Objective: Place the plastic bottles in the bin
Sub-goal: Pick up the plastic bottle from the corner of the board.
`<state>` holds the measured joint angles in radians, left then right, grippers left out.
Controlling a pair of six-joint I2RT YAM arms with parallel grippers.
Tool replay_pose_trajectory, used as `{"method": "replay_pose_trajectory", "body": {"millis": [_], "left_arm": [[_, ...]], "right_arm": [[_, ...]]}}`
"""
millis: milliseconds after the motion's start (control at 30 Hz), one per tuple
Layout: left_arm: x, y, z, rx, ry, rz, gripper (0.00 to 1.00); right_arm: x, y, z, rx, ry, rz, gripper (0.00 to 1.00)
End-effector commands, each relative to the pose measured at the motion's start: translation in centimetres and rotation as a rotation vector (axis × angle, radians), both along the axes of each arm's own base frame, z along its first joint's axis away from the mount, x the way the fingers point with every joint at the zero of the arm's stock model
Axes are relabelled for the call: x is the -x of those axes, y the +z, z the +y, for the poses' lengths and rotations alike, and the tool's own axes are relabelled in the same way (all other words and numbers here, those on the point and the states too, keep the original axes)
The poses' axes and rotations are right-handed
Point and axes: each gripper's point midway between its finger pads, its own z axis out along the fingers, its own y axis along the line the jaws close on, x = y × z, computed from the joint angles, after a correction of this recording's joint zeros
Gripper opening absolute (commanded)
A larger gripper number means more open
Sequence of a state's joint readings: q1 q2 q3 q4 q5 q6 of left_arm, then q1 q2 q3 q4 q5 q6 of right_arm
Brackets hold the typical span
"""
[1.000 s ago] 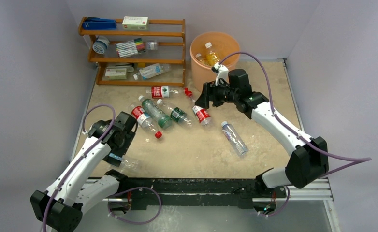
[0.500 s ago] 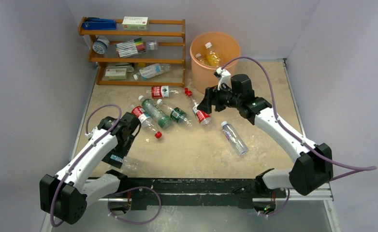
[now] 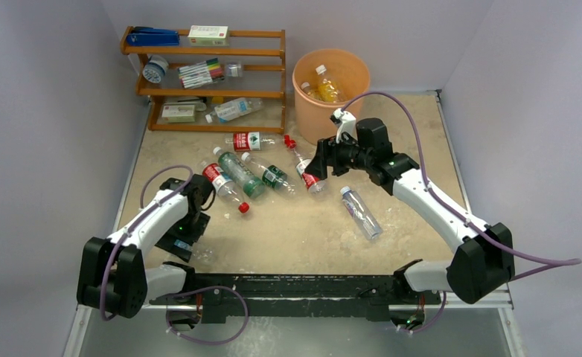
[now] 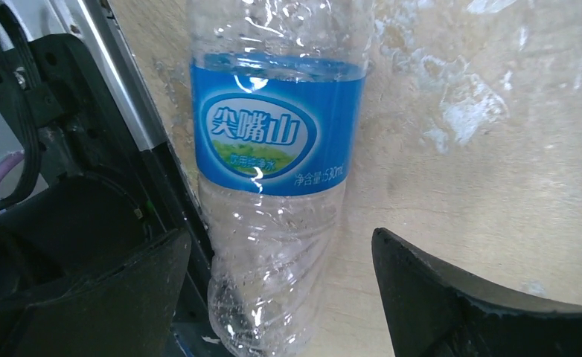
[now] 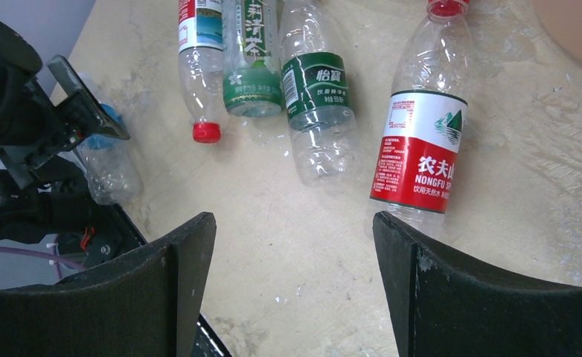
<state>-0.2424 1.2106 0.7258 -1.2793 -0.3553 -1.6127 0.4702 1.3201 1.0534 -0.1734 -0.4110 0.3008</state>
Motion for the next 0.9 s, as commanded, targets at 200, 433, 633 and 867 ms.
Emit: {"method": "replay_pose_trajectory", "body": {"millis": [200, 433, 633, 867], "left_arm": [[-2.1, -1.3, -1.2, 0.066, -0.052, -0.057, 0.71], [-3.7, -0.5, -1.7, 0.09, -0.107, -0.114, 0.51], [-4.9, 1.1, -2.4, 0.111, -0.166, -0.166, 0.45], [-7.7, 4.1, -5.5, 0.173, -0.283, -0.28, 0.47]], "right_arm": [[-0.3, 0.1, 0.2, -0.005, 0.019, -0.033, 0.8], [-0.7, -0.7, 0.3, 0.005, 0.014, -0.028, 0.8], [-1.1, -0.8, 0.5, -0.001, 0.008, -0.03, 0.8], [-0.5, -1.1, 1.3, -0.042, 0.049, -0.004, 0.79]]}}
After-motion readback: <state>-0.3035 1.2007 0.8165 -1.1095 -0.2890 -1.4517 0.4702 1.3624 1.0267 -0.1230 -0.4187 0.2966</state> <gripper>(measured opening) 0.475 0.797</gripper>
